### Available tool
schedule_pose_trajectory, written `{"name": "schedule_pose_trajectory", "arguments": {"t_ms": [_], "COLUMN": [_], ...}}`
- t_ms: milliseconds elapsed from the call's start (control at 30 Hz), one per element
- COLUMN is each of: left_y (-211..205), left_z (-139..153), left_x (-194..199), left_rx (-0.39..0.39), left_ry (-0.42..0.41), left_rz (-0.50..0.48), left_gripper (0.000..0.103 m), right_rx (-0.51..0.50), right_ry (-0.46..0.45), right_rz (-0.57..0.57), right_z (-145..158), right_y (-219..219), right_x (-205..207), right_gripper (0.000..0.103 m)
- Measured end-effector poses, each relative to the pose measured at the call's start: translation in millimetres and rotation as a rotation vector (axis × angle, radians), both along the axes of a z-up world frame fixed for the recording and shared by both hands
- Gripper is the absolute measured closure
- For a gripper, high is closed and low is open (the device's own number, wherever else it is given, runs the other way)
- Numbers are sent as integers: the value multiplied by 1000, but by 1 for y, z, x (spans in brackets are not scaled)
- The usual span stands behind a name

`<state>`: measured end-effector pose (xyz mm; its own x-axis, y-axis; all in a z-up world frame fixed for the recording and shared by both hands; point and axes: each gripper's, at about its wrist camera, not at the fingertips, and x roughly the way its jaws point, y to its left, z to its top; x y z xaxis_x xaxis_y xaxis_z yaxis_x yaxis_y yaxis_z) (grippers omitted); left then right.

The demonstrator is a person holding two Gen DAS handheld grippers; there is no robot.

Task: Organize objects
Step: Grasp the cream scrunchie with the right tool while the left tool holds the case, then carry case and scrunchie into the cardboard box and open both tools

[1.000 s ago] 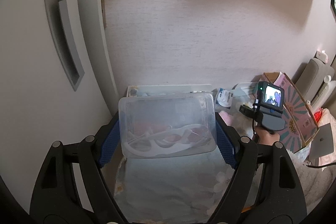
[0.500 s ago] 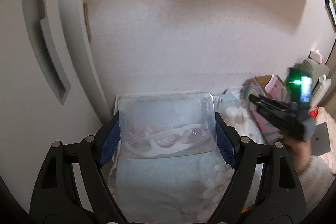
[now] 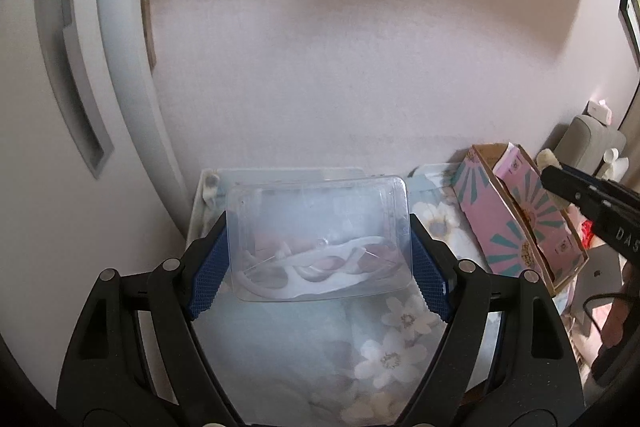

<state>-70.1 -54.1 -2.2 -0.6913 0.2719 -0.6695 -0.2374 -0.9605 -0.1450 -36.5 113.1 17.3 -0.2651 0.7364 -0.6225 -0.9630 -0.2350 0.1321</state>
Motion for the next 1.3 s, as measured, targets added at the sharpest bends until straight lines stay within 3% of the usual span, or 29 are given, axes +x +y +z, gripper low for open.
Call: {"name": "schedule_pose_trajectory", "arguments": {"t_ms": [333, 600, 1000, 1200, 1233, 1300], "left_y": [6, 23, 128, 205, 220, 245], "left_z": [10, 19, 31, 34, 33, 33], "left_x": [13, 4, -26, -32, -34, -38], "left_rx": [-7, -5, 26, 39, 41, 39], "left_ry": [23, 14, 15, 7, 0, -18], "left_rz": [29, -23, -295, -479, -513, -549], "left_gripper": [24, 24, 24, 24, 24, 24], "right_rx": [19, 28, -21, -69, -70, -81], "right_ry": [30, 34, -2, -22, -29, -39], "right_rz": [51, -6, -243, -321, -268, -290], "right_z": [-4, 2, -7, -18, -20, -25], "right_y": [-2, 1, -1, -3, -4, -2], "right_x": [7, 35, 128, 165, 172, 184], "right_gripper": [80, 80, 80, 80, 80, 80]}}
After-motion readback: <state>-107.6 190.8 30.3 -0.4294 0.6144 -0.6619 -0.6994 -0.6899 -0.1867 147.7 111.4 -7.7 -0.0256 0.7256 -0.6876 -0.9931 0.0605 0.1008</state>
